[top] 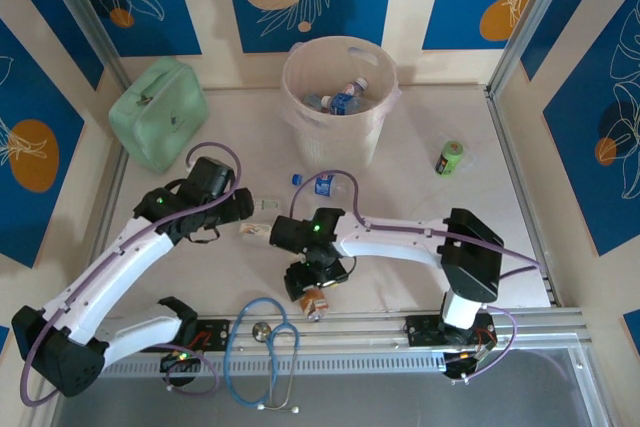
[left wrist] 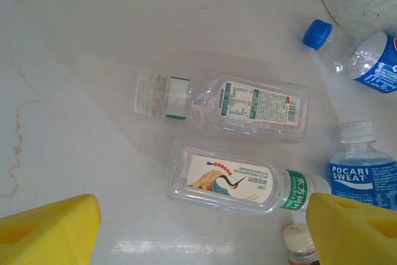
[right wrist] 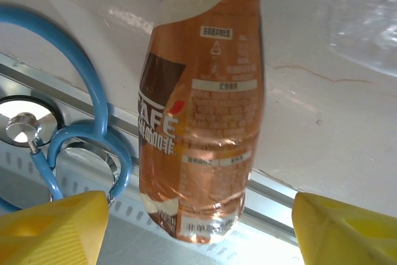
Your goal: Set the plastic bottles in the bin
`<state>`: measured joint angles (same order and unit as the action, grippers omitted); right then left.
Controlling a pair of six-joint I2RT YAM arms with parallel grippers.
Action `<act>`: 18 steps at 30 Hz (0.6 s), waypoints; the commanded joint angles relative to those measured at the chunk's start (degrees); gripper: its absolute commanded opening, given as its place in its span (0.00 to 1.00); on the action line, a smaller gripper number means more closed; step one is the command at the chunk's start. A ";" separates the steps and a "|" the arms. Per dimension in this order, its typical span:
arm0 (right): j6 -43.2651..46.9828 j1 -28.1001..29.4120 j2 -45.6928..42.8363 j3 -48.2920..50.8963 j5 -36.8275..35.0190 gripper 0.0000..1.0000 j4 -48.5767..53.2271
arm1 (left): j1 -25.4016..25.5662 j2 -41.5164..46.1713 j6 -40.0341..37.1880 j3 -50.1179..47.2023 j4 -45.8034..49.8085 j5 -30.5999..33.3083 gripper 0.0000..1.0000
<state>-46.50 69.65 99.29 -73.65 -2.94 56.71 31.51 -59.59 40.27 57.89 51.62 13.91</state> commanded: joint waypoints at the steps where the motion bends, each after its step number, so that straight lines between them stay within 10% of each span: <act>1: 1.55 0.84 2.74 -2.09 2.93 0.78 2.88 | -0.65 1.45 1.68 -1.39 2.58 2.31 0.86; 18: 3.26 0.58 13.12 -3.71 3.05 0.69 1.46 | -1.45 1.32 4.73 -6.69 0.64 0.44 0.84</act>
<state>-43.75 70.17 112.07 -76.25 -1.04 57.30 30.74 -58.61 43.70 51.99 52.01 15.05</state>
